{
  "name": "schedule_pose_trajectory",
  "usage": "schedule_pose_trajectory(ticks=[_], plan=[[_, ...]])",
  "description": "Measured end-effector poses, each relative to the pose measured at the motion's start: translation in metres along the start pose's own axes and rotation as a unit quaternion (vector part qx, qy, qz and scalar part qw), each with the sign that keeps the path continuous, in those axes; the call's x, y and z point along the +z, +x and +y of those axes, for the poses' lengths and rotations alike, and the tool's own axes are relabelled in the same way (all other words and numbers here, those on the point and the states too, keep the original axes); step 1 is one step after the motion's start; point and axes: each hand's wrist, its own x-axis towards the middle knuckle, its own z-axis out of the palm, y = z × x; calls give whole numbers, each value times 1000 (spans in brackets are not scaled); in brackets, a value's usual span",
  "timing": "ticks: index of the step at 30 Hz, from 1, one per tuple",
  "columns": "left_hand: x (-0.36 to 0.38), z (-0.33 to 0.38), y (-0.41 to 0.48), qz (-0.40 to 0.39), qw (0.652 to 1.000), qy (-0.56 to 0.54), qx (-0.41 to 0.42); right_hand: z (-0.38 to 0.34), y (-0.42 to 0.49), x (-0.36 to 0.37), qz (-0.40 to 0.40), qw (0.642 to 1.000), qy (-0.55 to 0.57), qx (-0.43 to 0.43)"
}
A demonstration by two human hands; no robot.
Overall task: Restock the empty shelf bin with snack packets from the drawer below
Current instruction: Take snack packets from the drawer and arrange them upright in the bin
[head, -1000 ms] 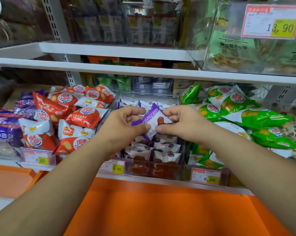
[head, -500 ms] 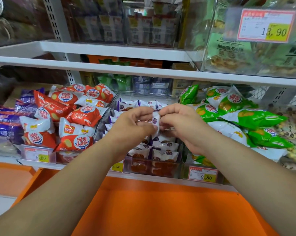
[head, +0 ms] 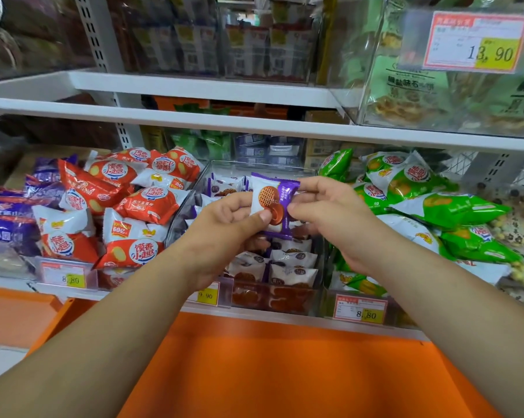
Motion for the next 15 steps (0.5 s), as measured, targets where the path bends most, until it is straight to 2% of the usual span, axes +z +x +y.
schedule_pose_trajectory(ticks=[2, 5, 6, 7, 9, 10, 13, 15], plan=[[0, 1, -1, -11, 1000, -23, -1, -1, -2, 0, -21, 999, 22, 17], [1, 5, 1, -1, 1000, -20, -3, 1, -2, -2, 6, 1000, 8, -9], [0, 5, 2, 11, 1000, -9, -2, 3, -2, -4, 23, 998, -38, -37], [-2, 4, 4, 29, 1000, 9, -2, 7, 1, -8, 39, 987, -133, -82], [-5, 1, 6, 70, 994, 81, 2, 12, 2, -14, 26, 919, -365, -145], [-7, -1, 7, 87, 987, 135, 14, 15, 1, -16, -5, 885, -443, -142], [-8, -6, 8, 107, 953, 279, 56, 26, -7, -13, -116, 820, -549, -116], [-6, -7, 9, 77, 932, 348, 71, 32, -11, -10, -138, 773, -608, -119]])
